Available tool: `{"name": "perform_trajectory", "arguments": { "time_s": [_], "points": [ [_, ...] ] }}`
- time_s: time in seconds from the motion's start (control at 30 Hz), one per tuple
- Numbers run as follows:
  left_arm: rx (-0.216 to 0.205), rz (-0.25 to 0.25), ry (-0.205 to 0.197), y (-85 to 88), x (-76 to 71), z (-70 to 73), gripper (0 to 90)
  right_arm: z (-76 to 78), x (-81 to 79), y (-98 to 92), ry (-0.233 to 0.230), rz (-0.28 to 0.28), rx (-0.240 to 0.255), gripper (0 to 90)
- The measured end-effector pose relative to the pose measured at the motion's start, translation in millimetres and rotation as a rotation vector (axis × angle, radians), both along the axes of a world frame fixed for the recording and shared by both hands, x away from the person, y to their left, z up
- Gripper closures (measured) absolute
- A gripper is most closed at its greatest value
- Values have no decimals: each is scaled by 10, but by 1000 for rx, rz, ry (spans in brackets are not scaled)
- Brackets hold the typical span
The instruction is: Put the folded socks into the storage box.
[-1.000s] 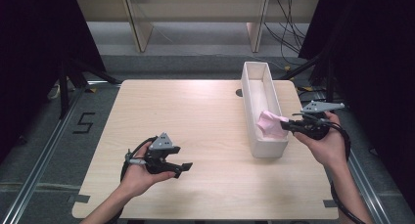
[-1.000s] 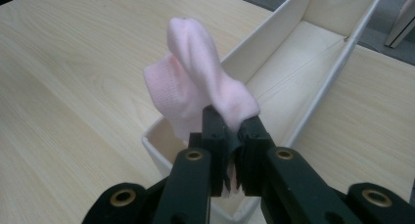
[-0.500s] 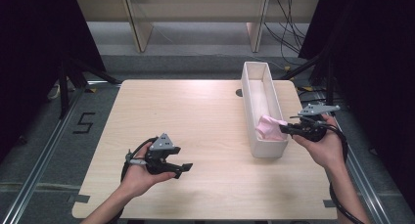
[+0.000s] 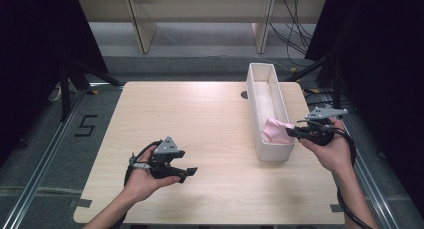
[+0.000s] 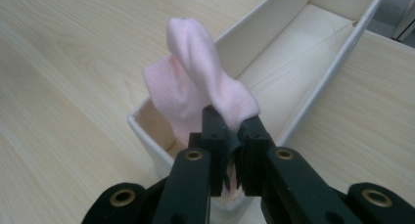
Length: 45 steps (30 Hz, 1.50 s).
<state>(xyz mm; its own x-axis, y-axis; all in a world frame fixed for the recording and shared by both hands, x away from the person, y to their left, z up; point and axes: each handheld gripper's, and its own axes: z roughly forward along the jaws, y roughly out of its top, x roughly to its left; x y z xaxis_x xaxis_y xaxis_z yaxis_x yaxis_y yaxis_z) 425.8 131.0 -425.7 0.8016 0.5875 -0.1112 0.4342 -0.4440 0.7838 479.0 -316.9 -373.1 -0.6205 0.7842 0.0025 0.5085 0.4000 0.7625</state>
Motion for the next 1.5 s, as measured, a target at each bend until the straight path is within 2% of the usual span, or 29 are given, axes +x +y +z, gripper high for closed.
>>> {"name": "perform_trajectory", "arguments": {
  "time_s": [0.07,0.1,0.13,0.23,0.27,0.3,0.37,0.4,0.43,0.47,0.57,0.63,0.7,0.77,0.87,0.9,1.07,1.13,1.27,1.33,1.37,1.4,1.5],
  "points": [
    [-7,-2,0,-7,4,-6,263,-8,6,-14,-12,6,-12,845],
    [6,-12,-2,-3,8,-5,263,-16,-5,-6,3,-4,-1,845],
    [-11,-1,2,-21,1,-11,263,-21,-10,0,26,-7,4,845],
    [-3,-1,1,-24,0,-7,263,-51,14,-3,3,8,-17,845],
    [-3,0,1,-25,0,-6,263,-62,9,12,13,2,-6,845],
    [-3,-1,1,-24,-1,-5,263,-76,26,1,-13,15,-24,845],
    [-3,-6,0,-21,1,-2,263,-84,28,5,-9,12,-22,845],
    [-2,-6,-1,-19,1,-1,263,-85,5,28,37,-5,2,845],
    [-1,-5,-1,-18,1,-1,263,-101,20,21,9,5,-10,845],
    [-2,-4,-1,-16,0,-2,263,-93,11,28,35,-5,-6,845],
    [-7,-1,2,-18,-1,-10,263,-119,23,17,18,8,-20,845],
    [3,-3,2,-18,-2,-9,263,-127,13,25,40,-2,-16,845],
    [15,-13,2,-18,0,-7,263,-145,18,27,41,-1,-11,845],
    [-9,-4,5,-42,-7,-19,263,-152,26,21,39,7,-24,845],
    [-2,-9,6,-42,-6,-23,263,-169,24,32,63,0,-14,844],
    [-1,-9,6,-41,-7,-24,263,-190,34,30,45,5,-18,844],
    [0,-5,4,-33,-10,-20,263,-210,41,28,56,0,-29,844],
    [1,-7,6,-33,-10,-21,263,-222,35,41,80,-9,-30,844],
    [1,-8,7,-34,-8,-28,263,-259,51,39,71,0,-39,843],
    [14,-17,6,-22,-4,-30,264,-277,60,38,71,-3,-44,842],
    [13,-17,7,-21,-4,-31,263,-276,59,44,93,-3,-39,842],
    [15,-15,7,-20,-5,-31,263,-288,65,43,84,0,-44,842],
    [-3,-7,9,-24,-9,-37,263,-297,75,41,84,1,-51,841]
  ]
}}
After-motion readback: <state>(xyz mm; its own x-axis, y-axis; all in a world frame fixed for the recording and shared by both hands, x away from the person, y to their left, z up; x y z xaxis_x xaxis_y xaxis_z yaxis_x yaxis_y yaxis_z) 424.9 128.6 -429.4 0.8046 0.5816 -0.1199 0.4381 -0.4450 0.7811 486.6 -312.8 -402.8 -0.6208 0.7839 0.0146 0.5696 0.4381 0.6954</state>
